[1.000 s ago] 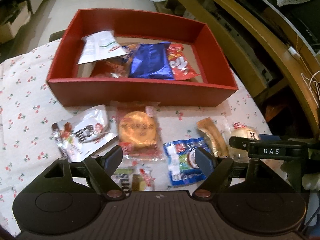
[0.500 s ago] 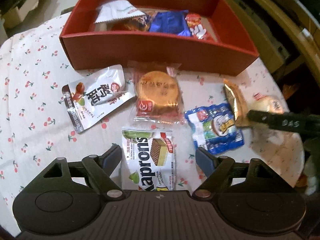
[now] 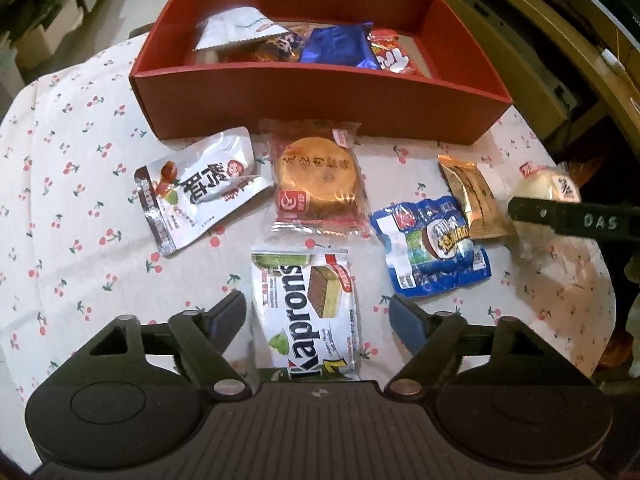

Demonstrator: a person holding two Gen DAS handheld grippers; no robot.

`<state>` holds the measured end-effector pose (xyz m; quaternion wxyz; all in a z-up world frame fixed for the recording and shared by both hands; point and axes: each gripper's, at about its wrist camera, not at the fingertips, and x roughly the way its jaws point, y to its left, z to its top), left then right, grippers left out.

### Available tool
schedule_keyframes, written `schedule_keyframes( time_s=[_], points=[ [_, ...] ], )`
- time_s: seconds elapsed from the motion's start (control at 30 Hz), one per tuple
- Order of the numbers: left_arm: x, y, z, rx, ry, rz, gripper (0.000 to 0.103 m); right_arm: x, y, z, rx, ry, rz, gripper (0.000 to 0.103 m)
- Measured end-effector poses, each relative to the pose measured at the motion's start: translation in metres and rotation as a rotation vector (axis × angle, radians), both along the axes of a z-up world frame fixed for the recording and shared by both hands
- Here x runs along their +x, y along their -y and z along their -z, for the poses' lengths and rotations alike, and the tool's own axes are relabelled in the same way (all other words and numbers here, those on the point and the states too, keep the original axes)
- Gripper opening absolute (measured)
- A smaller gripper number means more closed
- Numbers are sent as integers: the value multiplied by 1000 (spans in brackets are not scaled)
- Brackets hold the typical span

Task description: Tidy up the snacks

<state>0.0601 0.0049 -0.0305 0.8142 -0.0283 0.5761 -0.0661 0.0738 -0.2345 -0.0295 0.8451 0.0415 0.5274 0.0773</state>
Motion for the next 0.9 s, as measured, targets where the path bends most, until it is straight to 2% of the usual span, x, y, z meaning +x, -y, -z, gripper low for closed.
schedule_keyframes(
  time_s=[0.13, 0.17, 0.23, 0.27, 0.3, 0.5, 0.9],
  points=[
    [-1, 1, 15, 43, -49, -10, 87, -5, -3, -11, 26, 28, -7, 84],
    [-1, 1, 16, 57, -40, -17, 86, -6, -5, -13, 34, 34, -14, 84],
    [-2, 1, 13, 69, -26, -17, 77, -7, -9, -17, 44, 40, -28, 84],
    [-2, 0, 11, 59, -20, -19, 68, -8, -12, -19, 49, 44, -35, 84],
    [-1, 1, 11, 49, -19, -21, 66, -9, -13, -20, 51, 49, -41, 84],
    [-4, 7, 4, 39, 3, 5, 65, -14, -19, -23, 47, 60, -56, 84],
    [-1, 4, -20, -23, 67, -11, 65, -25, -41, -25, 20, 72, -121, 84]
  ],
)
